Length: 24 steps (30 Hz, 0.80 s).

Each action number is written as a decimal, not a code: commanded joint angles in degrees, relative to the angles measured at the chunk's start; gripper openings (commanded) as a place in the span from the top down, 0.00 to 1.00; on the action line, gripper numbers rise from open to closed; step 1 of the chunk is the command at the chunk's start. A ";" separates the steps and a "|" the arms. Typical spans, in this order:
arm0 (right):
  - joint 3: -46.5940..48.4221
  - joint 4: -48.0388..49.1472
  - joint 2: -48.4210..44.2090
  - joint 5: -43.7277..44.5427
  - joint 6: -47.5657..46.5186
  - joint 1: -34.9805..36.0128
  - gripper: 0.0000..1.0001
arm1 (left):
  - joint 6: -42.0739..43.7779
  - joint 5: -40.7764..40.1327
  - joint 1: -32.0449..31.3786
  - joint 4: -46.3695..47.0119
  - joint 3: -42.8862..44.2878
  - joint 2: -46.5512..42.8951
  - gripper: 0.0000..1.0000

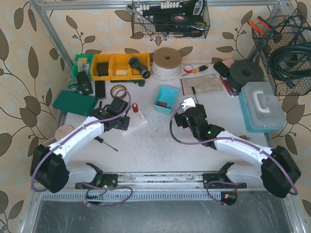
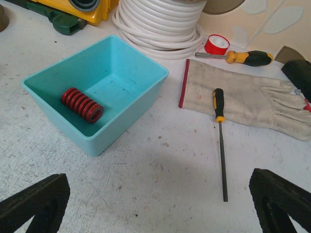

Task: Install the large spring

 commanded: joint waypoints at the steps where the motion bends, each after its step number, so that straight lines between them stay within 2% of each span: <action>1: 1.03 0.11 -0.03 0.09 0.50 -0.14 0.01 | -0.96 -0.26 -0.52 -6.02 0.14 -2.19 1.00; 7: 0.88 0.09 -0.36 0.11 0.52 -0.21 0.01 | -1.50 -0.93 -0.52 -2.85 -2.39 -0.89 1.00; 11: 0.71 0.09 -0.64 0.09 0.49 -0.24 0.01 | -2.30 -0.61 -0.48 3.27 -6.33 -0.44 1.00; 13: 0.70 0.09 -0.65 0.06 0.49 -0.22 0.01 | -2.82 -0.80 -0.48 4.73 -7.42 -0.15 0.97; 16: 0.67 0.17 -0.56 -0.08 0.52 -0.22 0.01 | -2.87 -1.76 -0.53 4.88 -7.32 -0.25 0.78; 21: 0.81 0.16 -0.38 -0.60 0.39 -0.27 0.01 | -2.42 -2.83 -0.48 5.45 -6.26 -1.04 0.55; 24: 1.01 0.27 0.15 -2.13 0.03 -0.21 0.01 | -2.38 -3.48 -0.50 6.56 -5.06 -2.42 0.36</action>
